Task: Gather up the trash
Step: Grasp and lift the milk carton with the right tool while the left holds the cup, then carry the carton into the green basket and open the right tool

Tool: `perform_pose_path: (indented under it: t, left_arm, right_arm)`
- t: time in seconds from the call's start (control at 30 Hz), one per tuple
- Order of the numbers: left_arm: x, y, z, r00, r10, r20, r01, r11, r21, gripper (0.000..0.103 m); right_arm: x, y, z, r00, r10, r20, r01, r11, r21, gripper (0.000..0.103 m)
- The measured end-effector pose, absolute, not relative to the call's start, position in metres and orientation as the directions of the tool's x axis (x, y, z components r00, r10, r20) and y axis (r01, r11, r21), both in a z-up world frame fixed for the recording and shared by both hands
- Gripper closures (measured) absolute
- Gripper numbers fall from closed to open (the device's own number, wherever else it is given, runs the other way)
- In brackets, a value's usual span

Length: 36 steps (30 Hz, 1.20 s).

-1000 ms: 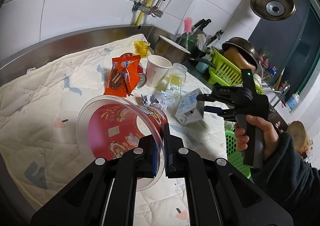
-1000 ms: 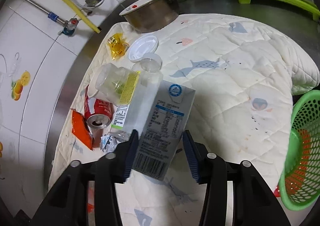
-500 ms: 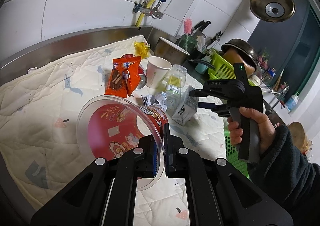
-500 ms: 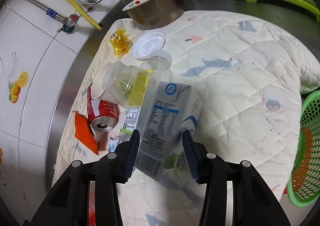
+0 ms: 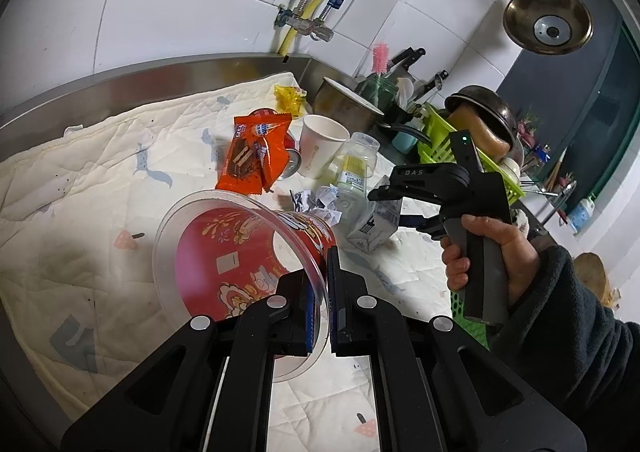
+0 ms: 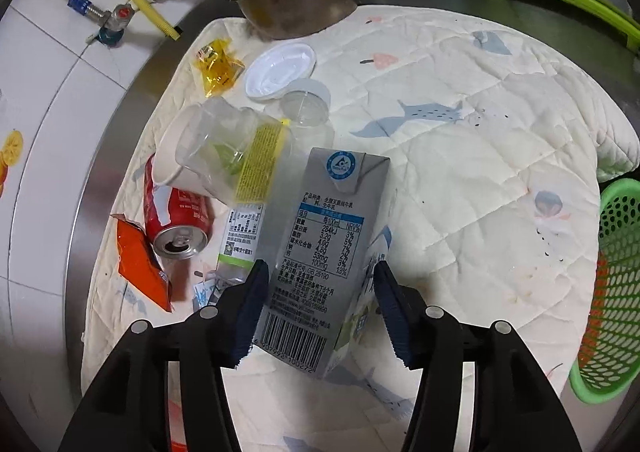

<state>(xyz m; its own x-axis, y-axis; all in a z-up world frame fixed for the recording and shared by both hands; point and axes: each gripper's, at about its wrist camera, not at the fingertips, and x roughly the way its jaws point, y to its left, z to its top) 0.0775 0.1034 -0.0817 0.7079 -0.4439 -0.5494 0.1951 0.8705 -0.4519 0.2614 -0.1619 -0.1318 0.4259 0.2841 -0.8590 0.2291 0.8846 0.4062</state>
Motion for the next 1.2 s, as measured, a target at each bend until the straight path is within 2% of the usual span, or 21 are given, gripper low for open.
perform_pose_path:
  t: [0.27,0.53,0.7,0.8,1.03,1.2]
  left_arm:
    - [0.079,0.095,-0.074,0.707,-0.456,-0.541,0.224,0.869,-0.441,0.099]
    - [0.082,0.062,-0.06,0.674,-0.51,-0.535,0.302,0.851,-0.431,0.099]
    - [0.088,0.022,-0.051,0.625,-0.564,-0.539,0.386,0.824,-0.415,0.099]
    - [0.09,-0.011,-0.045,0.584,-0.604,-0.542,0.452,0.797,-0.401,0.099]
    - [0.098,-0.097,-0.046,0.456,-0.691,-0.56,0.579,0.709,-0.403,0.099]
    - [0.101,-0.143,-0.058,0.377,-0.71,-0.595,0.62,0.67,-0.408,0.099]
  right_arm:
    - [0.241,-0.179,-0.126,0.447,0.368,-0.815,0.187,0.853,0.487,0.056]
    - [0.186,-0.221,-0.092,0.527,0.408,-0.745,0.107,0.838,0.535,0.058]
    - [0.143,-0.276,-0.084,0.567,0.364,-0.739,0.127,0.848,0.515,0.059]
    - [0.114,-0.314,-0.087,0.582,0.27,-0.767,0.173,0.881,0.441,0.059]
    - [0.073,-0.393,-0.148,0.505,0.096,-0.858,0.331,0.897,0.295,0.059]
    - [0.069,-0.423,-0.203,0.438,0.101,-0.893,0.394,0.872,0.292,0.059]
